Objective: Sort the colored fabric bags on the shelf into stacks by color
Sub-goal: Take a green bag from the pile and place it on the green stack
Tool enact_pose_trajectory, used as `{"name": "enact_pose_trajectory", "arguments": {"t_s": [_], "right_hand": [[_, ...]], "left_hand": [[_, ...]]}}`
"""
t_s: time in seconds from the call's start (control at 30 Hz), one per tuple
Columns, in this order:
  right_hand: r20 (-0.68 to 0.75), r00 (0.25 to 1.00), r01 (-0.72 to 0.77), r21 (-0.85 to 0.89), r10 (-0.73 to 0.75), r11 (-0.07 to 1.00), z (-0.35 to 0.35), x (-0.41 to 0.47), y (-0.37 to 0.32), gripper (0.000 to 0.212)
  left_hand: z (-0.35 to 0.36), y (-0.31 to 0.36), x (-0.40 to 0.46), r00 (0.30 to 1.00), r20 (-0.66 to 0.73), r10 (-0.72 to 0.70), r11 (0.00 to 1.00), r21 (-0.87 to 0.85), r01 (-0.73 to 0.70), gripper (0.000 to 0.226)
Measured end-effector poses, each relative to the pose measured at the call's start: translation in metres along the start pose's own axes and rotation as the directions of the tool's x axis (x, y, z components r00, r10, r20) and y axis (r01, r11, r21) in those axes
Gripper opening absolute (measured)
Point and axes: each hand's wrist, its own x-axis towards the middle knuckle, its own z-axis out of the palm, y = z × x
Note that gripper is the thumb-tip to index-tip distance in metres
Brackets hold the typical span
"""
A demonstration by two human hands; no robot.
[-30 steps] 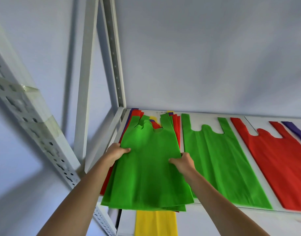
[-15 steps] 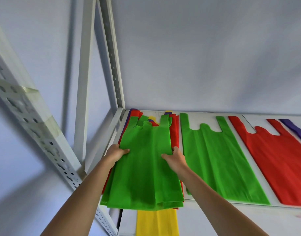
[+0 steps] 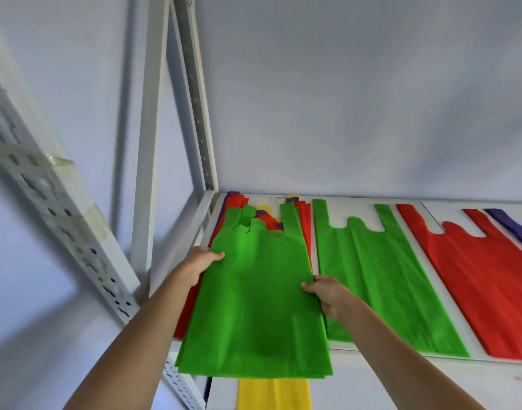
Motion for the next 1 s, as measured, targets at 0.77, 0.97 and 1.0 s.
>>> {"name": "enact_pose_trajectory", "arguments": {"t_s": [0.77,0.97,1.0], "right_hand": [[-0.133,0.968,0.166,-0.294,-0.213,0.941,0.002,-0.009,0.002,0.044],[0.107,0.99,0.115,-0.239,-0.092,0.964,-0.01,-0.012,0.005,0.08],[0.14,0.987,0.112,-0.251,-0.079,0.961,-0.014,-0.013,0.005,0.076]], "left_hand": [[0.02,0.004,-0.014,0.985,-0.031,0.171,0.952,0.262,-0.157,0.05],[0.026,-0.002,-0.019,0.989,-0.082,0.127,0.977,0.183,-0.111,0.05],[0.027,-0.001,-0.021,0.988,-0.093,0.124,0.978,0.179,-0.106,0.049]]}}
